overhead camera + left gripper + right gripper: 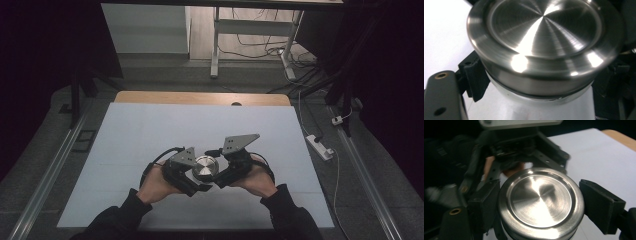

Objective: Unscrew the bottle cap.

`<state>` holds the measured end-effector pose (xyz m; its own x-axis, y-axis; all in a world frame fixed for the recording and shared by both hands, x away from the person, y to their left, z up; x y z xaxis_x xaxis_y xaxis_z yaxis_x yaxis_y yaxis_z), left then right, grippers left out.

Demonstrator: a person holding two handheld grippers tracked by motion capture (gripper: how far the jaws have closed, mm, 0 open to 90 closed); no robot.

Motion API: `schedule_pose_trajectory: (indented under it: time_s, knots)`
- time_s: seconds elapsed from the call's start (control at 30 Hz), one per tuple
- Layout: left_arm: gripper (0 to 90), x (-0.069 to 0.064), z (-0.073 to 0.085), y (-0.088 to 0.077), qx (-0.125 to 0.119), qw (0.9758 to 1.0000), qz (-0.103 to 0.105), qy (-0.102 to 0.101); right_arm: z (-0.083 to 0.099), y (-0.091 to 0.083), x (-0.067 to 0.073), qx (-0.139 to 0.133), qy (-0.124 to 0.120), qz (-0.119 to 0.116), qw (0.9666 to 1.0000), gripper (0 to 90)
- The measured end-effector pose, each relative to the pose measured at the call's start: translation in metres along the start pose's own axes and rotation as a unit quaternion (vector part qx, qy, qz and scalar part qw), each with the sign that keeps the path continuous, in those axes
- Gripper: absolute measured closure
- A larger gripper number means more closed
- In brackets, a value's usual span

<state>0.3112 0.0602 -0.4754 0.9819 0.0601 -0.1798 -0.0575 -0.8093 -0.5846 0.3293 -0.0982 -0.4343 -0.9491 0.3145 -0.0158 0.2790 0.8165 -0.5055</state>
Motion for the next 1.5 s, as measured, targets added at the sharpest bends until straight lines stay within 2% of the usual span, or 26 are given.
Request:
schedule_pose_trajectory:
  time_s: [0.07, 0.1, 0.17, 0.2, 0.27, 0.3, 0.37, 0.43, 0.5, 0.6, 0.77, 0.9, 1.0, 1.07, 1.13, 1.17, 1.2, 1.23, 1.27, 1.33, 1.4, 1.5]
  knots:
    - [15.6, -0.001, 0.0, 0.001, 0.003, 1.0, 0.006, 0.006, 0.002, -0.001, -0.002, -0.005, -0.017, -0.035, 0.9992, 19.4]
    - [15.6, -0.004, -0.001, 0.003, 0.01, 0.9997, 0.013, 0.016, 0.003, -0.002, -0.002, -0.006, -0.024, -0.052, 0.9983, 19.4]
    - [15.6, -0.005, -0.001, 0.005, 0.013, 0.9997, 0.013, 0.016, 0.005, -0.002, -0.003, -0.009, -0.035, -0.072, 0.9968, 19.1]
    - [15.6, -0.005, -0.001, 0.005, 0.013, 0.9998, 0.009, 0.013, 0.006, -0.002, -0.004, -0.008, -0.032, -0.07, 0.997, 17.1]
    - [15.6, -0.004, -0.001, 0.005, 0.013, 0.9999, 0.003, 0.01, 0.006, -0.001, -0.003, -0.014, -0.018, -0.062, 0.9978, 3.9]
    - [15.6, -0.002, -0.001, 0.004, 0.01, 0.9999, -0.013, -0.001, 0.005, -0.002, -0.002, -0.016, -0.011, -0.056, 0.9983, 3.0]
    - [15.6, 0.001, 0.0, 0.001, 0.004, 0.9996, -0.026, -0.012, 0.002, -0.002, -0.002, -0.012, 0.005, -0.026, 0.9996, 0.2]
    - [15.5, 0.004, 0.001, -0.002, -0.003, 0.9986, -0.045, -0.027, 0.0, -0.004, -0.002, -0.012, 0.025, 0.014, 0.9995, 0.2]
    - [15.6, 0.006, 0.001, -0.004, -0.012, 0.9971, -0.062, -0.043, -0.002, -0.004, -0.002, -0.006, 0.047, 0.065, 0.9967, 0.7]
    - [15.6, 0.007, 0.001, -0.005, -0.022, 0.9941, -0.086, -0.062, -0.002, -0.002, 0.001, -0.01, 0.07, 0.104, 0.992, 4.1]
    - [15.6, 0.007, 0.0, -0.004, -0.027, 0.9917, -0.102, -0.074, -0.006, 0.003, 0.007, -0.018, 0.076, 0.138, 0.9873, 8.7]
    - [15.6, 0.004, -0.002, -0.003, -0.027, 0.9921, -0.099, -0.072, -0.006, 0.008, 0.011, -0.02, 0.072, 0.15, 0.9858, 15.3]
    - [15.6, 0.003, -0.003, -0.003, -0.025, 0.9927, -0.096, -0.068, -0.005, 0.008, 0.012, -0.025, 0.065, 0.15, 0.9862, 19.4]
    - [15.6, 0.002, -0.003, -0.004, -0.026, 0.9948, -0.081, -0.055, -0.006, 0.006, 0.012, -0.026, 0.059, 0.144, 0.9875, 19.6]
    - [15.6, 0.001, -0.003, -0.006, -0.026, 0.9968, -0.062, -0.043, -0.007, 0.003, 0.012, -0.022, 0.051, 0.126, 0.9904, 19.7]
    - [15.6, 0.001, -0.003, -0.006, -0.026, 0.9968, -0.062, -0.043, -0.007, 0.002, 0.011, -0.021, 0.047, 0.114, 0.9922, 19.7]
    - [15.6, 0.0, -0.003, -0.007, -0.023, 0.9984, -0.042, -0.032, -0.007, 0.0, 0.01, -0.02, 0.044, 0.099, 0.9939, 19.7]
    - [15.6, 0.0, -0.003, -0.007, -0.023, 0.9984, -0.042, -0.032, -0.007, -0.001, 0.01, -0.019, 0.038, 0.084, 0.9955, 19.7]
    - [15.6, -0.001, -0.004, -0.007, -0.016, 0.9995, -0.021, -0.017, -0.007, -0.003, 0.008, -0.018, 0.033, 0.064, 0.9972, 19.7]
    - [15.6, -0.004, -0.004, -0.007, -0.011, 0.9999, -0.002, -0.005, -0.006, -0.005, 0.006, -0.014, 0.021, 0.026, 0.9993, 19.7]
    - [15.5, -0.006, -0.005, -0.005, -0.009, 0.9998, 0.018, 0.008, -0.005, -0.007, 0.003, -0.019, 0.005, -0.016, 0.9997, 19.7]
    - [15.5, -0.009, -0.005, -0.002, -0.007, 0.9992, 0.036, 0.018, -0.002, -0.01, 0.001, -0.024, -0.014, -0.066, 0.9974, 19.6]
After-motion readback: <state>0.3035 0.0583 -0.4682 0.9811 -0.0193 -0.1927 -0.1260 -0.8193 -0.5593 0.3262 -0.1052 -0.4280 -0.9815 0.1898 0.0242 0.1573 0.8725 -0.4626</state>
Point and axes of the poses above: each handheld gripper's, and its own axes: y roughly forward along the jaws, z roughly out of its underside, x roughly to its left, the point moved 3 cm from there along y, roughly forward along the jaws, and after that the axes turned 12 degrees about z, right-handed, at the moved point
